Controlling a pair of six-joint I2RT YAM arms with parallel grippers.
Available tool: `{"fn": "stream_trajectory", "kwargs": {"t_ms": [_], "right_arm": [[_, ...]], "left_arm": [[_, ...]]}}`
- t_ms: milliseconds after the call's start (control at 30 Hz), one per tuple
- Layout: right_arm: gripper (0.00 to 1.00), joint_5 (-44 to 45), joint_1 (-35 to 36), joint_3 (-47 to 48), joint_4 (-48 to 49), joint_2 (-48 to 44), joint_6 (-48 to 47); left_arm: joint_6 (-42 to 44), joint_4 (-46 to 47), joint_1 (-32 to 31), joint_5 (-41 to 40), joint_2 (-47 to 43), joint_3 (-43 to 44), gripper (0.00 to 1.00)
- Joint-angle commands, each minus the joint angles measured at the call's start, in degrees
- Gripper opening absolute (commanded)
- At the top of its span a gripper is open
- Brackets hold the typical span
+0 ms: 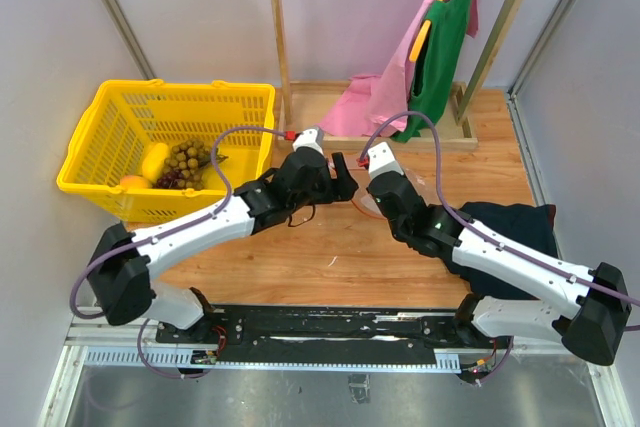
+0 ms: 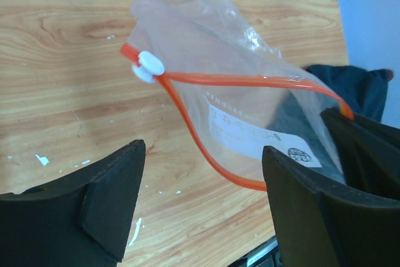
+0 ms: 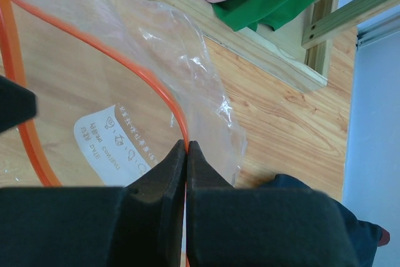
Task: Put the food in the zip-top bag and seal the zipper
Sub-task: Open the zipper of the food storage bag, then pick up the fake fruit from the bin.
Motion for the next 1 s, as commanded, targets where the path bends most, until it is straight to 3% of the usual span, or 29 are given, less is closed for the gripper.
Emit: {"fn": "stream_trajectory", "kwargs": {"t_ms": [0, 200, 600, 800, 967], "right_arm": [[0.01, 2.56, 0.94, 1.43, 0.68, 0.17, 1.44], [0.01, 2.48, 0.90, 1.16, 0.92, 0.31, 1.53], [0.01, 2.02, 0.90, 0.37, 1.52, -0.46, 1.53], [0.01, 1.44, 0.89, 0.24, 1.61, -0.58, 1.62], [0.01, 1.32, 0.89, 0.04, 1.73, -1.02, 1.62]], "left_arm": [[0.02, -3.72, -0.19, -5.66, -6.59, 2.33, 0.82], [-0.39, -12.94, 1.05, -12.83, -11.39, 7.10, 0.99], [7.18, -28.31, 16.31, -15.08, -13.18, 18.58, 0.99], [11.30, -28.34, 29.28, -11.89, -11.49, 18.97, 0.99], [20.27, -25.29, 36.25, -10.66, -7.63, 17.42, 0.99]]}}
